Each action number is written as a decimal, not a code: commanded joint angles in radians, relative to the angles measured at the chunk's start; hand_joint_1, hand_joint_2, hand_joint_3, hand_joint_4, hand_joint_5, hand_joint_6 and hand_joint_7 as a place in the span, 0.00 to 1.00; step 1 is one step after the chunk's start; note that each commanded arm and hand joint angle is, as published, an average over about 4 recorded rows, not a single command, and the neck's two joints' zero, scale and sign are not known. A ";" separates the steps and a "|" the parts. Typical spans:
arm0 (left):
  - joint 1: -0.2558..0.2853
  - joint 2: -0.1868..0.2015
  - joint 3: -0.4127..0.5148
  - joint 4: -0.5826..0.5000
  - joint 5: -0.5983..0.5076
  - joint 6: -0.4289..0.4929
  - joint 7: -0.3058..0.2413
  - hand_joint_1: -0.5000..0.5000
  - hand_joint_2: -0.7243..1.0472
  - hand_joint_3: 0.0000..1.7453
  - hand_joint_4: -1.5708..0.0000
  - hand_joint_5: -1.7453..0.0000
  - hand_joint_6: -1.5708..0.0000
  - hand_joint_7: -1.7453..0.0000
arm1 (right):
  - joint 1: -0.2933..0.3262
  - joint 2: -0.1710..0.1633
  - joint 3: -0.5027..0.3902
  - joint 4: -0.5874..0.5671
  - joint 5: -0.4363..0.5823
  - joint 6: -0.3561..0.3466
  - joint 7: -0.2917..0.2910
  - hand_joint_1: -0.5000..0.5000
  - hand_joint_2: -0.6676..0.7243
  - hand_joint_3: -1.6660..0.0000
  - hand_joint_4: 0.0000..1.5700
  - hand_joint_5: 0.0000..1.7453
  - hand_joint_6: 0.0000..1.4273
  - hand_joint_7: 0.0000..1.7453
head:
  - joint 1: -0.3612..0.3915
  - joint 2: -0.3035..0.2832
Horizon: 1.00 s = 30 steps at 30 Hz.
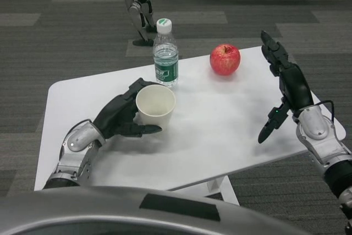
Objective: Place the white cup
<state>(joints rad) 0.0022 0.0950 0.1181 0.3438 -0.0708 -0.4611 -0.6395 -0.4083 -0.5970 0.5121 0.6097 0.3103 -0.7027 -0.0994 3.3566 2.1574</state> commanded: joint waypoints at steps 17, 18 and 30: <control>0.004 0.010 -0.003 0.032 0.024 0.003 0.018 0.00 0.53 0.05 1.00 0.24 1.00 0.44 | 0.006 0.001 0.008 0.005 0.004 0.002 -0.002 0.03 0.93 1.00 0.00 0.00 0.00 0.00 | 0.005 -0.018; 0.004 0.010 -0.004 0.036 0.025 0.002 0.018 0.00 0.51 0.05 1.00 0.24 1.00 0.44 | 0.006 0.000 0.008 0.005 0.004 0.002 -0.002 0.04 0.92 1.00 0.00 0.00 0.00 0.00 | 0.006 -0.019; 0.027 0.002 0.018 0.017 -0.033 0.000 0.090 0.00 0.44 0.05 1.00 0.29 1.00 0.52 | 0.006 -0.001 0.011 0.005 0.004 0.003 -0.002 0.03 0.91 1.00 0.00 0.00 0.00 0.00 | 0.013 -0.026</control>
<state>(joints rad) 0.0180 0.0928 0.1223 0.3723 -0.0818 -0.4592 -0.5637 -0.4072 -0.5967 0.5173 0.6097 0.3103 -0.7026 -0.0994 3.3699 2.1321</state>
